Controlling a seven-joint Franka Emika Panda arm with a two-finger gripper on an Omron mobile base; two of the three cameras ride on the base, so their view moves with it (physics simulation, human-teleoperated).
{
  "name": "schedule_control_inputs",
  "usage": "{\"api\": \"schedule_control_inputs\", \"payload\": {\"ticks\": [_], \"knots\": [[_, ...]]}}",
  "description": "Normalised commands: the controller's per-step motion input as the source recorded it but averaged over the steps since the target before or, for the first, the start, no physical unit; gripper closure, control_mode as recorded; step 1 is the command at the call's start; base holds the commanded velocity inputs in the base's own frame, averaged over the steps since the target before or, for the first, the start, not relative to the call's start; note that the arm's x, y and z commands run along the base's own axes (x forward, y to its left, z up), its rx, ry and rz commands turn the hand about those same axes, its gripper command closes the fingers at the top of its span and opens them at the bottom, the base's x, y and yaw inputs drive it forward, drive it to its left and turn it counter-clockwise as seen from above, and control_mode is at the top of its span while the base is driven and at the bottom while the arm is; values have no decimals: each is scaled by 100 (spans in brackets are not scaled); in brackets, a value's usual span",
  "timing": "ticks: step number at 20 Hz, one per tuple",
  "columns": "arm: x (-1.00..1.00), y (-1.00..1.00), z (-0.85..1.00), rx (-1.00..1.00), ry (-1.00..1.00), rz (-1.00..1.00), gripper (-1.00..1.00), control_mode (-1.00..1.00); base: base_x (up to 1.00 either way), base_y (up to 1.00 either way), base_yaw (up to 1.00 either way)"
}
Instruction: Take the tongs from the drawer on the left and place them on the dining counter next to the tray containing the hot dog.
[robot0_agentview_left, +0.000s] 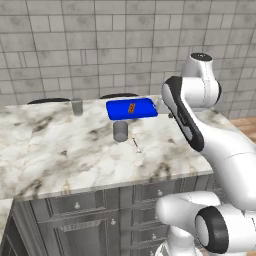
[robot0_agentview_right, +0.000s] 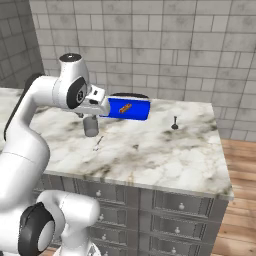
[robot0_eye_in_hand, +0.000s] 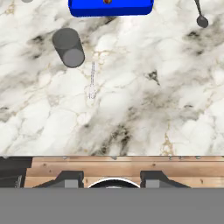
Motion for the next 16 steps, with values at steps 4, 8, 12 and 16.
{"api": "schedule_control_inputs", "payload": {"ticks": [4, 8, 12, 16], "knots": [[-15, -3, 0, 0, -1, 0, -100, -100, 0, 0, 0], [-62, 8, 0, -1, -18, 3, -100, -100, 0, 0, 0], [-97, 37, -7, -8, -25, 12, -100, -100, 0, 0, 0], [-96, 58, -19, -13, -19, 17, -100, -100, 0, 0, 0]]}}
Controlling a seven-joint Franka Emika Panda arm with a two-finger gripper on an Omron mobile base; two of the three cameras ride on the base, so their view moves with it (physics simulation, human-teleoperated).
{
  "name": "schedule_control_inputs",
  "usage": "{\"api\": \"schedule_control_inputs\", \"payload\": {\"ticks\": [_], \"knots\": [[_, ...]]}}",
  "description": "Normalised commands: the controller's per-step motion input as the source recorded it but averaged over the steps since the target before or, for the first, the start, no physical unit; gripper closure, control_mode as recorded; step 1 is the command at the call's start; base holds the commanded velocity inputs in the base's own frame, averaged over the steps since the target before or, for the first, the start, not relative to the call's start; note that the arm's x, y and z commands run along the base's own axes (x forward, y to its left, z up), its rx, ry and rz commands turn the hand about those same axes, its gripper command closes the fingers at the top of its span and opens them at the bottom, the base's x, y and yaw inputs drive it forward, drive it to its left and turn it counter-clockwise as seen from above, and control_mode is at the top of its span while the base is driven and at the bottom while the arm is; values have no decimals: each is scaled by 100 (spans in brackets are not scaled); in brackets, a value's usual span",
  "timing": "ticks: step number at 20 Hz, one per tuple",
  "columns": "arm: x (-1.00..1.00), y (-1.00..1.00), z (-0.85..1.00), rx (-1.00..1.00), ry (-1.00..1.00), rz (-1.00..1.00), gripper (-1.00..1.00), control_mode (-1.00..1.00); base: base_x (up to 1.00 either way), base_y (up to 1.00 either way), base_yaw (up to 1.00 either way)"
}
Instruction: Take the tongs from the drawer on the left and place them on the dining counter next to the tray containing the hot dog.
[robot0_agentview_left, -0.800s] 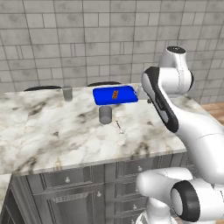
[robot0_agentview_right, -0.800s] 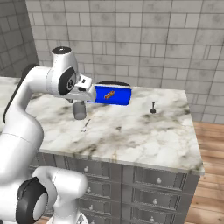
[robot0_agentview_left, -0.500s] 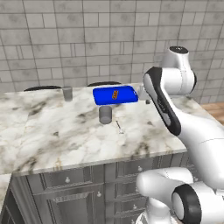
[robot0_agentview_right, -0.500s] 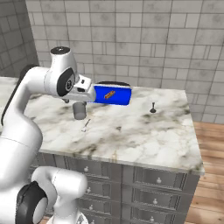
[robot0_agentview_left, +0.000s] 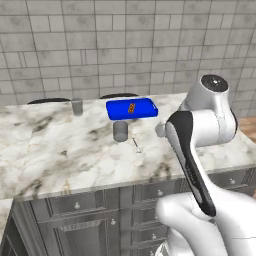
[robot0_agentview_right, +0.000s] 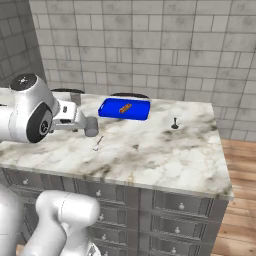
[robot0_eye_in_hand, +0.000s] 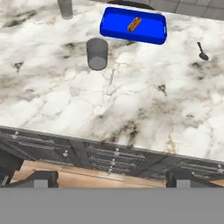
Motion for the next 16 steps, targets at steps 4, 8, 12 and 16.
{"api": "schedule_control_inputs", "payload": {"ticks": [4, 8, 12, 16], "knots": [[-96, 63, -34, -19, -14, 22, -100, -100, 0, 0, 0], [-98, 82, -52, -31, -13, 23, -100, -100, 0, 0, 0], [-73, 89, -47, -29, -7, 18, -100, -100, 0, 0, 0], [-33, 89, -45, -24, 0, 12, -100, -100, 0, 0, 0]]}}
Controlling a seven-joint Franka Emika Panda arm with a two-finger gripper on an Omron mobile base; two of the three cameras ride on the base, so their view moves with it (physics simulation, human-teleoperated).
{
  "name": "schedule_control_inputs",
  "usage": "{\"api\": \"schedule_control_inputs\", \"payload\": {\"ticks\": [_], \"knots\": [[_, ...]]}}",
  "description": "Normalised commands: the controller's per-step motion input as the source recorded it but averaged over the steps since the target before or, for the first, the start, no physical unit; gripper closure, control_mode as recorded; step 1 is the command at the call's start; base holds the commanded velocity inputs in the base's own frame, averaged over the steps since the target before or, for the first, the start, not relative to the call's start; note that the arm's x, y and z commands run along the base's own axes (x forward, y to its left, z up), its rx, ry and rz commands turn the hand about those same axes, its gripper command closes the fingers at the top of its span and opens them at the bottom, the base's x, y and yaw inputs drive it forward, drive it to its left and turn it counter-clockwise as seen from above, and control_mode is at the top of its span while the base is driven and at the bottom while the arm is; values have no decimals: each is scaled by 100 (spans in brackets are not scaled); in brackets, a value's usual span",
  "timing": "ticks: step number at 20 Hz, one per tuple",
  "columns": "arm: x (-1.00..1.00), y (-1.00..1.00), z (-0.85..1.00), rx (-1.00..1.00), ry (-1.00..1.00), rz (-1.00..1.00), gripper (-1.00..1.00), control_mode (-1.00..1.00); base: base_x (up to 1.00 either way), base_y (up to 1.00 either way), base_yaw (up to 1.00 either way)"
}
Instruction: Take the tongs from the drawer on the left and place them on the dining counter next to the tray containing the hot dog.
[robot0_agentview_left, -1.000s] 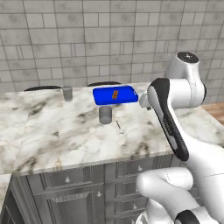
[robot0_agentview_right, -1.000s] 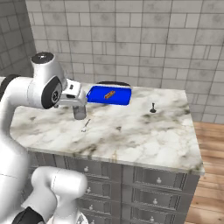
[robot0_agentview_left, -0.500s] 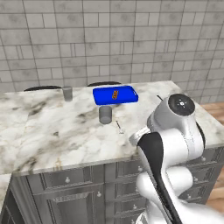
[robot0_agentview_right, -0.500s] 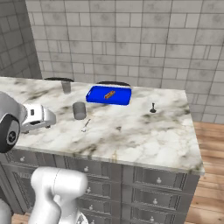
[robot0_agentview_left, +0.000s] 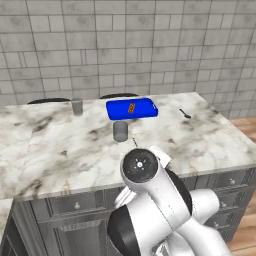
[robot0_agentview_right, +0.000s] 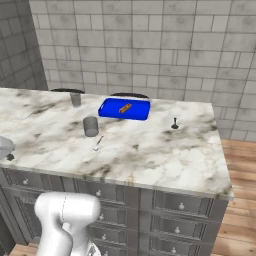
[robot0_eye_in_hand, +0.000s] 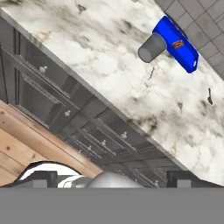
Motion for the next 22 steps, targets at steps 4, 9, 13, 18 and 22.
{"api": "schedule_control_inputs", "payload": {"ticks": [4, 9, 13, 18, 22], "knots": [[-1, 18, -29, -7, 8, 1, -100, -100, 0, 0, 0], [-2, 41, -60, -18, 0, 0, -100, -100, 0, 0, 0], [0, 53, -72, -15, 0, 0, -100, -100, 0, 0, 0], [0, 76, -69, -11, -2, 4, -100, -100, 0, 0, 0], [6, 76, -56, 0, -7, 4, -100, -100, 0, 0, 0]]}}
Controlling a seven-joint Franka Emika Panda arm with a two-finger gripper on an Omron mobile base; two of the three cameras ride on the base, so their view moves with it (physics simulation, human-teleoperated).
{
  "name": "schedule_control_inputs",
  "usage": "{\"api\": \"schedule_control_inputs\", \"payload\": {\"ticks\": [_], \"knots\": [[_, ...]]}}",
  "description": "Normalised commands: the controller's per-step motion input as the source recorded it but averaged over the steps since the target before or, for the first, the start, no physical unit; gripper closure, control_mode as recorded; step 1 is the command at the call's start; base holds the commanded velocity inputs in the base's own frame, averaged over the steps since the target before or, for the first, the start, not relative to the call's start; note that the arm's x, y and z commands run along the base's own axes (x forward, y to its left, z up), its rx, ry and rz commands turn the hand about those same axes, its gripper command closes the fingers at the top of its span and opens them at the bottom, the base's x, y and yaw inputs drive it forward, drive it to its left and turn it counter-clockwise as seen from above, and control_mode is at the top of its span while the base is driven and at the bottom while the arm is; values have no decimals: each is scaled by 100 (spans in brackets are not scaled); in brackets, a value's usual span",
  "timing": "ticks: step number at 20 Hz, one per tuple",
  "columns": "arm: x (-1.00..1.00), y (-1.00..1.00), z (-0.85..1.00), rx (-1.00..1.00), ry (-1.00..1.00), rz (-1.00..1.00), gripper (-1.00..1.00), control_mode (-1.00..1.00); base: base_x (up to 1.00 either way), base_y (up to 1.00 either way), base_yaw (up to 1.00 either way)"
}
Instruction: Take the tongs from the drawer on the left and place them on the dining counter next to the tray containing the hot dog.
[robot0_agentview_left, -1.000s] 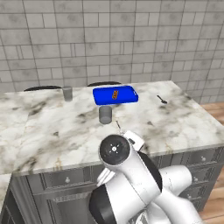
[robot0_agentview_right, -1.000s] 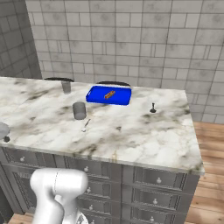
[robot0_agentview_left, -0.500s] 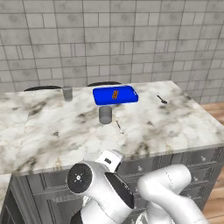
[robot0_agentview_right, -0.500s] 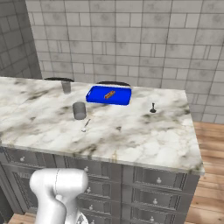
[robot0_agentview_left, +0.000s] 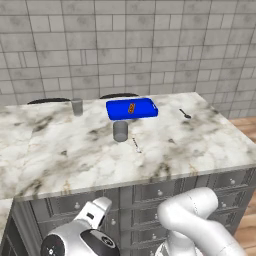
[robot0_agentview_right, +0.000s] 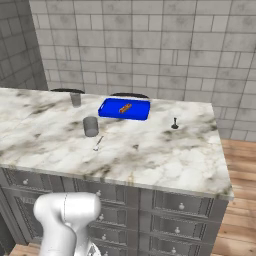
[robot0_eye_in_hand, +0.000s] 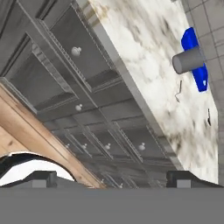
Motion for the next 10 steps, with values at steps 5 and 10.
{"api": "schedule_control_inputs", "payload": {"ticks": [5, 10], "knots": [[17, 34, -48, -7, -15, 3, -100, -100, 0, 0, 0], [39, 4, -37, -10, -6, 3, -100, -100, 0, 0, 0]]}}
